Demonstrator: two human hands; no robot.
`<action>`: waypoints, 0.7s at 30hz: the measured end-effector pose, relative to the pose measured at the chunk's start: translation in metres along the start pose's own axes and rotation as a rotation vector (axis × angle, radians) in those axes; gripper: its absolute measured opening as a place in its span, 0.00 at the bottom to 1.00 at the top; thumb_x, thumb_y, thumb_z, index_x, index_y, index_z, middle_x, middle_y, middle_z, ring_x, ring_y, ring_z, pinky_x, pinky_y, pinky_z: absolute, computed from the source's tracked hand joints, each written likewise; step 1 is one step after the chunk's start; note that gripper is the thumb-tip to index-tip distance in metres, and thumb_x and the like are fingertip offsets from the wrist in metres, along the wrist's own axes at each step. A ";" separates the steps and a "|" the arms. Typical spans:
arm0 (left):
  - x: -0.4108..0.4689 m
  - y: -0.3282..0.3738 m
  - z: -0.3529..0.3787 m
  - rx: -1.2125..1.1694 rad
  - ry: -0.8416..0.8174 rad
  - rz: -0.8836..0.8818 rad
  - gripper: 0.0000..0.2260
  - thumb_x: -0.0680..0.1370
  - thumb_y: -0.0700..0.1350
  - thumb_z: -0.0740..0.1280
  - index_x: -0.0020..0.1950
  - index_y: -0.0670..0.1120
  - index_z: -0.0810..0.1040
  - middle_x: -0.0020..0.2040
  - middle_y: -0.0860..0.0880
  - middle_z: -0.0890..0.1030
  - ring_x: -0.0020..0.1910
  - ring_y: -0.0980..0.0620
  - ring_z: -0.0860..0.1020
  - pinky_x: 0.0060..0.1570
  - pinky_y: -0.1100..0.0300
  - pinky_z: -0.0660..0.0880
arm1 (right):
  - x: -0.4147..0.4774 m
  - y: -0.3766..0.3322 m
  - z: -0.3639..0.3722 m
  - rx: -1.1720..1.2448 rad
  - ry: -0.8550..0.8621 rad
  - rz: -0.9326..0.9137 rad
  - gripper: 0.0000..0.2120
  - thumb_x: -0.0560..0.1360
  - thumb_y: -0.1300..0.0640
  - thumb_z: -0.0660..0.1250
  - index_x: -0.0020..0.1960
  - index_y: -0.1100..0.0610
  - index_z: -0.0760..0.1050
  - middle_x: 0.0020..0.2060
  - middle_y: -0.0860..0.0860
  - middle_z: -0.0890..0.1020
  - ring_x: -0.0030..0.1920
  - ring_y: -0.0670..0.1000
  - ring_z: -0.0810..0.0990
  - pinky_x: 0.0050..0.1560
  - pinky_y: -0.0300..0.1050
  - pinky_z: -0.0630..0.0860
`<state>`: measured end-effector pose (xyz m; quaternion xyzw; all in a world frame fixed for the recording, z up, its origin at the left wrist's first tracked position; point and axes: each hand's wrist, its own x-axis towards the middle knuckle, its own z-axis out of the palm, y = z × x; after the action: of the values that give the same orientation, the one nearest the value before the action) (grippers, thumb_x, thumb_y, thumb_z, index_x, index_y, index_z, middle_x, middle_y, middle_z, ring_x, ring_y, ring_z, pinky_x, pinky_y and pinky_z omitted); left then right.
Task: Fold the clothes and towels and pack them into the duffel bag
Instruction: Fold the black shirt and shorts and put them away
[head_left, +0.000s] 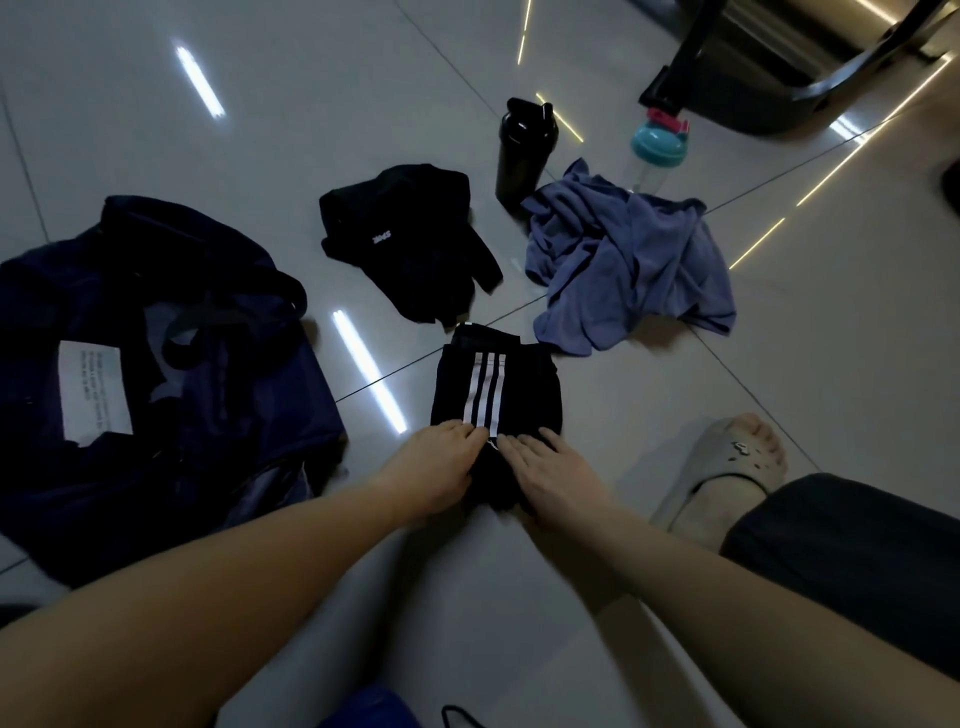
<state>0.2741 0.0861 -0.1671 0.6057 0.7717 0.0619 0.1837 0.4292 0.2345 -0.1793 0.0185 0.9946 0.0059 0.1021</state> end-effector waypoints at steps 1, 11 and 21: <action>-0.002 0.000 -0.003 -0.060 0.006 -0.015 0.17 0.76 0.44 0.63 0.65 0.45 0.72 0.60 0.45 0.79 0.60 0.44 0.77 0.59 0.50 0.75 | 0.002 -0.002 -0.002 0.053 0.000 0.030 0.32 0.70 0.43 0.66 0.68 0.61 0.75 0.60 0.56 0.83 0.59 0.57 0.81 0.65 0.54 0.75; -0.016 -0.019 -0.009 -0.353 0.067 -0.310 0.15 0.75 0.46 0.69 0.62 0.53 0.76 0.54 0.48 0.83 0.54 0.44 0.80 0.47 0.57 0.72 | 0.019 0.027 -0.047 0.559 -0.168 0.230 0.18 0.74 0.48 0.68 0.61 0.54 0.73 0.51 0.57 0.83 0.51 0.61 0.81 0.48 0.51 0.76; 0.023 -0.031 -0.017 -0.813 0.053 -0.601 0.16 0.84 0.57 0.60 0.59 0.47 0.79 0.53 0.48 0.82 0.51 0.48 0.81 0.56 0.50 0.78 | 0.039 0.047 -0.041 0.731 -0.079 0.598 0.08 0.78 0.56 0.65 0.42 0.57 0.71 0.41 0.60 0.81 0.46 0.64 0.80 0.39 0.47 0.67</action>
<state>0.2353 0.1026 -0.1658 0.2346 0.8298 0.3172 0.3947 0.3846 0.2830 -0.1468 0.3391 0.8779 -0.3160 0.1205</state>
